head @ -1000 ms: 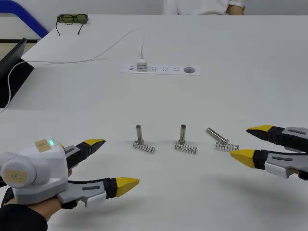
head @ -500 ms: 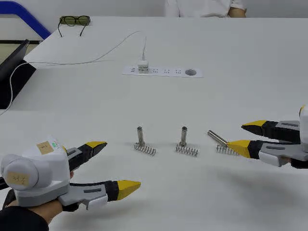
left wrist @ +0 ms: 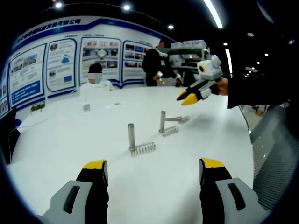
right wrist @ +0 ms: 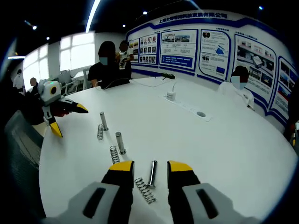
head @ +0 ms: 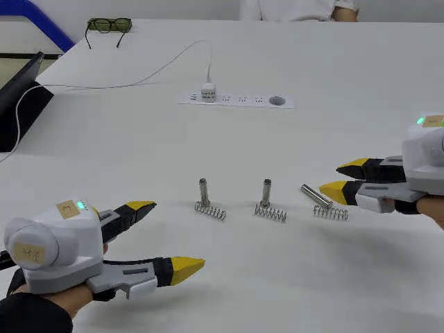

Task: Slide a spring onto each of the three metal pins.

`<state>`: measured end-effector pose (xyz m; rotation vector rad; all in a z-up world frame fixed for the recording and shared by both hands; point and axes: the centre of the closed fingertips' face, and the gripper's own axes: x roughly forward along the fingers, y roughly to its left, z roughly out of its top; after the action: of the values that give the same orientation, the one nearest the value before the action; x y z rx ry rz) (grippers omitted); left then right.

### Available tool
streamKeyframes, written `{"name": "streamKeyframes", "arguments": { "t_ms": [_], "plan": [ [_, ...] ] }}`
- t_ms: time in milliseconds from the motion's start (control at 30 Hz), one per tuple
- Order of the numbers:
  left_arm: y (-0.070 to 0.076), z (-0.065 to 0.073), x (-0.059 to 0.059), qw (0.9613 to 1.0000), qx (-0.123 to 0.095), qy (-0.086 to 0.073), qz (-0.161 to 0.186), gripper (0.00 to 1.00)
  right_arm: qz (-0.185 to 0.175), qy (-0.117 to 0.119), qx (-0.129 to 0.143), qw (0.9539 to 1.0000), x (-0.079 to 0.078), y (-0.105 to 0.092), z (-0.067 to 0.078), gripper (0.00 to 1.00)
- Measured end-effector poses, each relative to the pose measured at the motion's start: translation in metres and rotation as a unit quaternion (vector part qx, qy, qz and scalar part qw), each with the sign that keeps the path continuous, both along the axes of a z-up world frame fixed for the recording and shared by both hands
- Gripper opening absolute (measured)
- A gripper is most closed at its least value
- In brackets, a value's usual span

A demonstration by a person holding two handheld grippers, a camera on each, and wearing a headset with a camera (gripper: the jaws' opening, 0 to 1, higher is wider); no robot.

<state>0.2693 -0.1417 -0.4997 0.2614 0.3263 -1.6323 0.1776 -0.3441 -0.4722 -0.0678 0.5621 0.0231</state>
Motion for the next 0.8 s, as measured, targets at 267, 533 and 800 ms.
{"name": "streamKeyframes", "arguments": {
  "t_ms": [267,533,800],
  "plan": [
    [0.000,-0.003,-0.002,1.0000,0.001,0.002,-0.002,0.81,-0.008,0.031,0.000,0.9995,0.012,-0.004,-0.011,0.24],
    [0.000,-0.004,-0.001,1.0000,0.002,0.004,-0.001,0.80,-0.006,0.056,0.001,0.9984,0.021,-0.005,-0.023,0.21],
    [-0.001,-0.005,-0.002,1.0000,0.001,0.005,-0.001,0.80,-0.004,0.089,0.004,0.9960,0.026,-0.005,-0.040,0.18]
  ]
}}
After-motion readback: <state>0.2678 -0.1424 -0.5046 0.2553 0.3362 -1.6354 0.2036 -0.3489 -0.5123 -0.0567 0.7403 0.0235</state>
